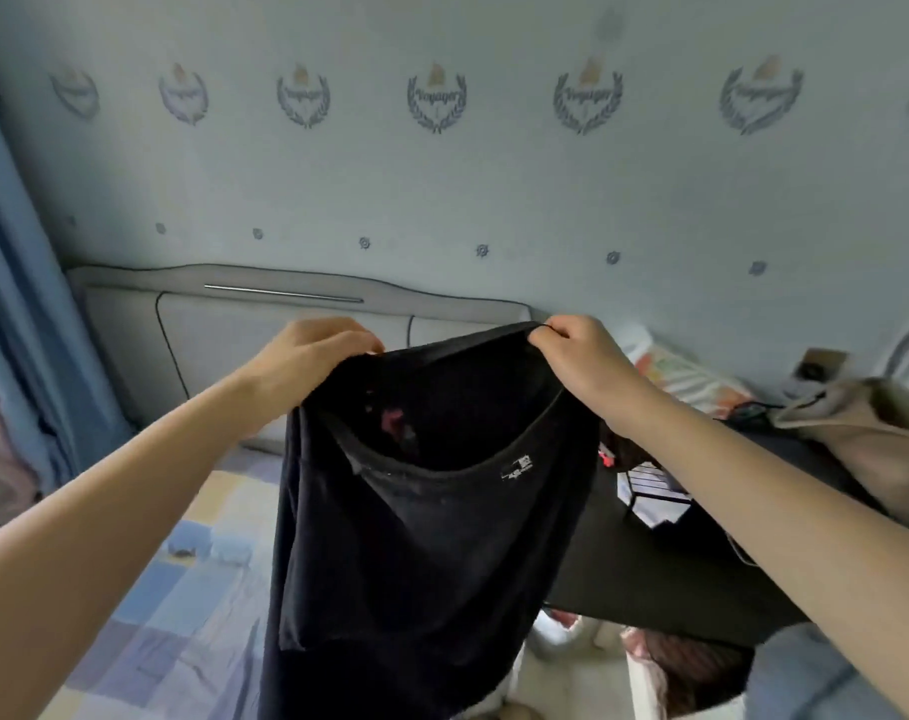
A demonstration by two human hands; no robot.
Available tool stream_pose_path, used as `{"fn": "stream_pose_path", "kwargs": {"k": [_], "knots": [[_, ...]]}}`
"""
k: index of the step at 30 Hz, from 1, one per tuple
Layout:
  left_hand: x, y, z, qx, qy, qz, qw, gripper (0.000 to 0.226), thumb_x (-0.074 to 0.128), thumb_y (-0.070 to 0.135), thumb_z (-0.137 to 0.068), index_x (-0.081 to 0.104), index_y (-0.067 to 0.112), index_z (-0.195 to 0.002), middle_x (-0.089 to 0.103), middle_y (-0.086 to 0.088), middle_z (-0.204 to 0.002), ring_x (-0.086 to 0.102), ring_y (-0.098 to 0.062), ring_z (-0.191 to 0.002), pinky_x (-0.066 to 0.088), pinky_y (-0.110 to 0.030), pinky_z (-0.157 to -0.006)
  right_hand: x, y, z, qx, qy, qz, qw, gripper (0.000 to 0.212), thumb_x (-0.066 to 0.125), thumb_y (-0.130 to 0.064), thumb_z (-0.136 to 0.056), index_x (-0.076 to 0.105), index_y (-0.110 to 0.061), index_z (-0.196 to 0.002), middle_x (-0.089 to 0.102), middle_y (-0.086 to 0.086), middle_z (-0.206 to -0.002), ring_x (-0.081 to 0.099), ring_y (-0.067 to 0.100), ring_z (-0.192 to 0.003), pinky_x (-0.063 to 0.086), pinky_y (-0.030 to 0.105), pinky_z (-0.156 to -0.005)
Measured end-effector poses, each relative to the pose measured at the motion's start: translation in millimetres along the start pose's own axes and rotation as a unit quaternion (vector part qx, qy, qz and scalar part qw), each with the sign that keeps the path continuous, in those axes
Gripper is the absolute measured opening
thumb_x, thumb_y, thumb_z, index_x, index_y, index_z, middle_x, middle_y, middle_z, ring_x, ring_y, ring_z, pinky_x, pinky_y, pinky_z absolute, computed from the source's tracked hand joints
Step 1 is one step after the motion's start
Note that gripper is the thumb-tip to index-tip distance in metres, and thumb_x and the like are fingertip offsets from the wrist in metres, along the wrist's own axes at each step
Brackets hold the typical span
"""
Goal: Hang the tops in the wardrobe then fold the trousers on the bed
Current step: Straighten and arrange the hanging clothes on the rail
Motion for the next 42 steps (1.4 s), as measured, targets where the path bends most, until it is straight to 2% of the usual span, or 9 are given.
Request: {"fn": "stream_pose_path", "kwargs": {"k": [3, 7, 10, 13, 19, 26, 32, 37, 42], "knots": [[41, 23, -10, 0.029, -0.024, -0.245, 0.969, 0.049, 0.071, 0.067, -0.066, 0.054, 0.043, -0.105, 0.046, 0.01, -0.101, 0.052, -0.013, -0.094, 0.041, -0.03, -0.081, -55, -8, 17, 0.006, 0.043, 0.024, 0.999, 0.043, 0.053, -0.024, -0.087, 0.027, -0.021, -0.053, 0.024, -0.011, -0.037, 0.026, 0.01, -0.046, 0.023, 0.025, -0.047], [75, 49, -25, 0.082, -0.028, -0.314, 0.945, 0.051, 0.065, 0.008, -0.075, 0.052, 0.028, -0.121, 0.037, -0.003, -0.107, 0.042, -0.03, -0.111, 0.041, -0.035, -0.094, -120, -5, 40, 0.012, 0.084, 0.068, 0.994, 0.041, 0.054, -0.025, -0.086, 0.028, -0.019, -0.054, 0.027, -0.009, -0.047, 0.028, 0.013, -0.051, 0.022, 0.03, -0.051], [106, 67, -35, 0.054, -0.074, -0.368, 0.925, 0.059, 0.058, 0.002, -0.076, 0.052, 0.026, -0.13, 0.041, -0.006, -0.113, 0.044, -0.031, -0.115, 0.041, -0.039, -0.101, -187, 20, 68, 0.067, 0.128, 0.046, 0.988, 0.034, 0.055, -0.028, -0.084, 0.039, -0.015, -0.057, 0.037, -0.003, -0.051, 0.039, 0.016, -0.054, 0.028, 0.03, -0.055], [145, 99, -34, -0.046, -0.179, -0.38, 0.906, 0.033, 0.057, 0.013, -0.083, 0.063, 0.01, -0.116, 0.07, -0.009, -0.099, 0.068, -0.024, -0.085, 0.055, -0.028, -0.067, -258, 46, 106, 0.117, 0.169, 0.033, 0.978, 0.03, 0.057, -0.032, -0.08, 0.058, -0.003, -0.072, 0.054, 0.008, -0.067, 0.053, 0.022, -0.066, 0.035, 0.032, -0.063], [232, 211, -23, -0.099, -0.233, -0.007, 0.967, 0.018, 0.05, 0.009, -0.097, 0.063, -0.003, -0.1, 0.074, -0.021, -0.082, 0.075, -0.028, -0.07, 0.058, -0.028, -0.05, -387, 71, 182, 0.153, 0.235, 0.059, 0.958, 0.024, 0.059, -0.029, -0.078, 0.05, -0.014, -0.061, 0.049, 0.005, -0.062, 0.05, 0.021, -0.064, 0.033, 0.032, -0.062], [369, 337, 25, -0.11, -0.243, 0.356, 0.896, 0.019, 0.044, 0.005, -0.098, 0.057, 0.006, -0.084, 0.069, -0.01, -0.059, 0.07, -0.022, -0.053, 0.058, -0.038, -0.045, -508, 98, 273, 0.183, 0.241, 0.163, 0.939, 0.02, 0.051, -0.023, -0.084, 0.049, -0.016, -0.065, 0.042, 0.0, -0.059, 0.042, 0.013, -0.055, 0.026, 0.028, -0.056], [463, 409, 71, 0.002, -0.308, 0.154, 0.939, 0.011, 0.058, 0.01, -0.091, 0.067, 0.003, -0.091, 0.064, -0.014, -0.075, 0.063, -0.022, -0.061, 0.058, -0.03, -0.052, -601, 116, 358, 0.255, 0.292, 0.396, 0.833, 0.034, 0.045, -0.032, -0.09, 0.054, -0.01, -0.066, 0.062, 0.001, -0.057, 0.061, 0.025, -0.058, 0.047, 0.029, -0.056], [529, 451, 125, 0.139, -0.429, -0.068, 0.89, 0.015, 0.069, 0.013, -0.082, 0.07, 0.008, -0.097, 0.066, -0.011, -0.089, 0.07, -0.02, -0.063, 0.056, -0.027, -0.054, -624, 138, 405, 0.348, 0.292, 0.032, 0.89, 0.033, 0.037, -0.019, -0.095, 0.061, 0.001, -0.084, 0.072, 0.012, -0.064, 0.073, 0.027, -0.063, 0.059, 0.031, -0.053], [590, 475, 178, 0.204, -0.569, -0.223, 0.765, 0.034, 0.078, 0.042, -0.076, 0.069, 0.023, -0.103, 0.072, -0.002, -0.099, 0.075, -0.016, -0.079, 0.059, -0.025, -0.065, -636, 136, 408, 0.276, 0.348, -0.133, 0.886, 0.025, 0.038, -0.005, -0.093, 0.053, -0.008, -0.073, 0.057, 0.009, -0.063, 0.06, 0.023, -0.056, 0.052, 0.029, -0.055]]}}
Point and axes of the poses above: each hand's wrist, its own z-axis away from the middle knuckle, its own x-axis out of the palm, y = z × x, the point moved 7 cm from there along -z, towards the middle knuckle
